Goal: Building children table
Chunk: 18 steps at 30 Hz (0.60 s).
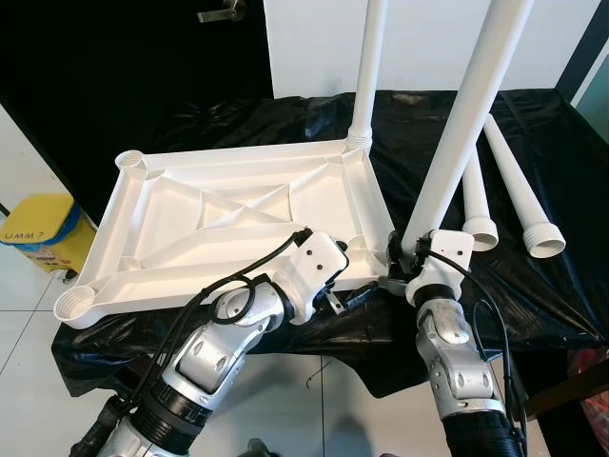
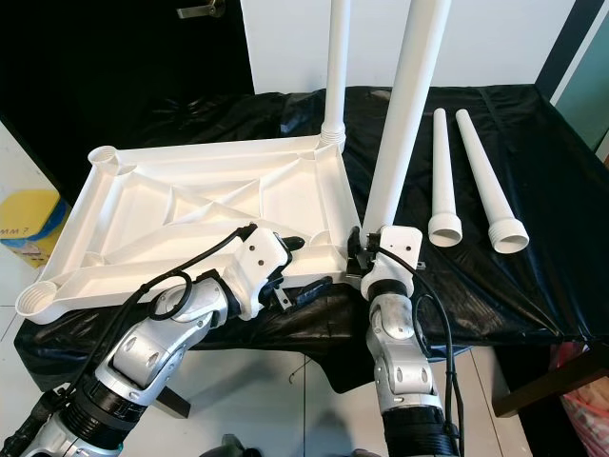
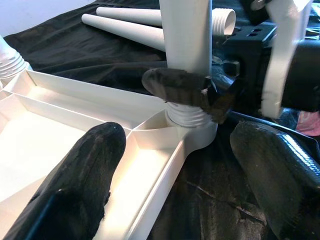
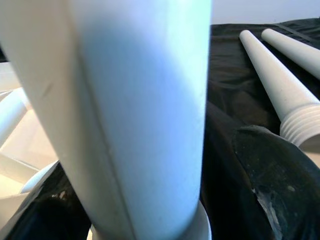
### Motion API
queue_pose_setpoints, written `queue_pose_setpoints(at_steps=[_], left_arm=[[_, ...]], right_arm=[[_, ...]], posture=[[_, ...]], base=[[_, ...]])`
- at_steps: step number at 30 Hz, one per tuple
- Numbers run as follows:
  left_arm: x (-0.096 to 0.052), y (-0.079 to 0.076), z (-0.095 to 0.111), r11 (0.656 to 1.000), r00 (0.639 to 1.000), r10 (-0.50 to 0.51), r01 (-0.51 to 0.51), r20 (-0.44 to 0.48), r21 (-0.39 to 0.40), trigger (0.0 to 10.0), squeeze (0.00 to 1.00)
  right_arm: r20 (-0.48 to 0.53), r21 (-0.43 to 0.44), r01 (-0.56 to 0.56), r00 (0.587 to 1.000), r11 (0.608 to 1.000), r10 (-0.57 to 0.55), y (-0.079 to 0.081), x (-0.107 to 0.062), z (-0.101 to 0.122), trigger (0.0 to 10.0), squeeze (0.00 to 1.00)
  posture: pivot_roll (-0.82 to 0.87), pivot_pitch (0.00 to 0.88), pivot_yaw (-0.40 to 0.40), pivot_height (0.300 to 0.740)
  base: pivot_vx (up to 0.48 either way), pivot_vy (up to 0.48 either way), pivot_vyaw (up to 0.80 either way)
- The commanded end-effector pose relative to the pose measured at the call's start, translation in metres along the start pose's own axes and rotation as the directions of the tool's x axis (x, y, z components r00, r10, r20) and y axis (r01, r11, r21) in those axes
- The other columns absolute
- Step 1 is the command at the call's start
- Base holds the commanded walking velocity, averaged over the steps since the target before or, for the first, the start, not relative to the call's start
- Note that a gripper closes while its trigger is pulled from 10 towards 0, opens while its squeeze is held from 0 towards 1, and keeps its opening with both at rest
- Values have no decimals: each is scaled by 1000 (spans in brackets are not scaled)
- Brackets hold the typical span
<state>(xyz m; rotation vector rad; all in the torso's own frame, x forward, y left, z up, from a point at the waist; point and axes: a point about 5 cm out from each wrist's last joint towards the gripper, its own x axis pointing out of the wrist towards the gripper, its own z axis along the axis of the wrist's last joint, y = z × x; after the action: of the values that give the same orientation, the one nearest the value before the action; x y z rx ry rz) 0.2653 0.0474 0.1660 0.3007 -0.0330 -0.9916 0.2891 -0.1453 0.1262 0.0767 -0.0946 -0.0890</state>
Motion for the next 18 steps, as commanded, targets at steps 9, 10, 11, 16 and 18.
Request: queue_pose_setpoints(at_steps=[9, 10, 11, 16, 18], left_arm=[[3, -8, 0, 995, 995, -98, 98, 1, 1, 10000, 0], [3, -8, 0, 995, 995, -100, 100, 0, 1, 10000, 0], [3, -8, 0, 995, 995, -100, 100, 0, 1, 10000, 0], [3, -6, 0, 995, 995, -96, 96, 0, 2, 10000, 0], [2, -6, 0, 995, 995, -96, 96, 0, 2, 10000, 0]], right_arm=[[11, -23, -195, 981, 981, 195, -20, -2, 3, 10000, 0], [8, -40, -260, 966, 965, 260, -23, -1, 4, 10000, 0], [8, -40, -260, 966, 965, 260, -23, -1, 4, 10000, 0], [-28, -110, -437, 899, 893, 437, -29, 13, 7, 10000, 0], [-47, -121, -485, 874, 866, 483, -27, 16, 6, 10000, 0]], posture=[[-53, 40, 28, 740], [-55, 41, 30, 740], [-55, 41, 30, 740], [-55, 45, 33, 740], [-54, 48, 36, 740]], base=[[0, 0, 0], [0, 0, 0], [0, 0, 0], [0, 0, 0], [0, 0, 0]])
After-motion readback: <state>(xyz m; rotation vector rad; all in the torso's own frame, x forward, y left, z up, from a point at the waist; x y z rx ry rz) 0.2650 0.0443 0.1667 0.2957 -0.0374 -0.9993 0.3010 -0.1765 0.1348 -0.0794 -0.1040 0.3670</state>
